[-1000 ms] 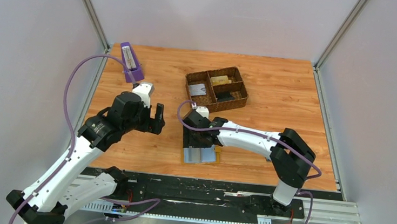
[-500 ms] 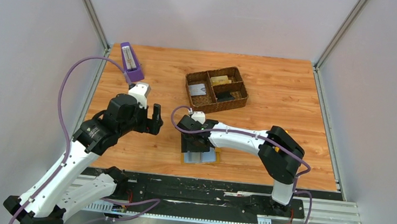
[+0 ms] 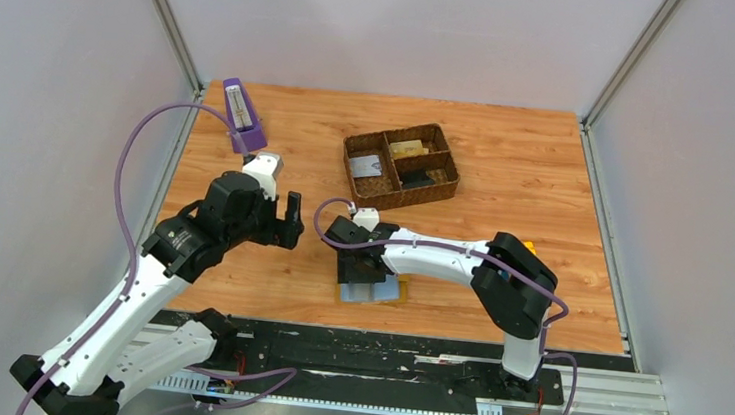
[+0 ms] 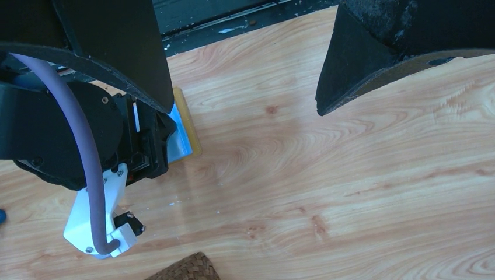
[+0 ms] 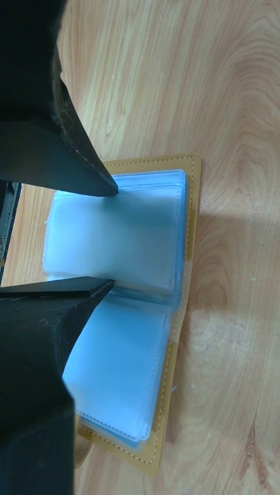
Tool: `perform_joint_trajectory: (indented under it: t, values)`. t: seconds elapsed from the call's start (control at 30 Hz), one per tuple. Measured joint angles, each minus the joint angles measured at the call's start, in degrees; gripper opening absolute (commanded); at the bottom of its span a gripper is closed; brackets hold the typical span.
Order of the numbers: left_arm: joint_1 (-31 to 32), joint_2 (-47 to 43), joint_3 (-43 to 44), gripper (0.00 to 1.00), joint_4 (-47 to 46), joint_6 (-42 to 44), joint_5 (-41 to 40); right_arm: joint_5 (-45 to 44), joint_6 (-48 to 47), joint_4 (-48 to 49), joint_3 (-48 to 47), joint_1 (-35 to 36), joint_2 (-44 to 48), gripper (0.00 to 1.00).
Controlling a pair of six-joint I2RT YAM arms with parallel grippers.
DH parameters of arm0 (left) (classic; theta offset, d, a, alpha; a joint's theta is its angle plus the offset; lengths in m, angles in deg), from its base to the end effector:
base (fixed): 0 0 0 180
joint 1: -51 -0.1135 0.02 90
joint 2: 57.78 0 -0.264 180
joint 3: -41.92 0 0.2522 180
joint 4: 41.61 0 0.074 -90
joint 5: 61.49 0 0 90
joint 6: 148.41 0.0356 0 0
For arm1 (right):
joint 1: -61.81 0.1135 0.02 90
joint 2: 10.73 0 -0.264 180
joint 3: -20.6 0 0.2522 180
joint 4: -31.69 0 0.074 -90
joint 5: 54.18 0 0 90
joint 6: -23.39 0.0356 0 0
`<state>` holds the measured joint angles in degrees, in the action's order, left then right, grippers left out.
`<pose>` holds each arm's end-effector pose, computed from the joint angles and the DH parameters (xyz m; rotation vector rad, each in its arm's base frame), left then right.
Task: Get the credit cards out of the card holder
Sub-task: Remove the credit card from the card holder.
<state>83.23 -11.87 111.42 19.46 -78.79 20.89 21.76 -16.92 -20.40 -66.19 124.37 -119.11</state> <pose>0.1329 -0.0782 0.3375 0.1581 2.2363 -0.3561 0.1774 0.3228 0.1671 -0.2625 2.7655 0.1398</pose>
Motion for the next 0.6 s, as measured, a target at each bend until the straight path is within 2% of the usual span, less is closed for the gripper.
perform_joint_trajectory:
  t: [0.33,0.6]
  values:
    - [0.0,4.9,-3.1,0.91,-1.2,-4.7,4.8,-0.4,0.3,3.6,3.6,0.0,2.5,0.46]
    - [0.0,9.3,-8.7,0.7,-6.3,-10.2,14.0,1.8,0.2,9.6,9.5,-1.5,6.4,0.4]
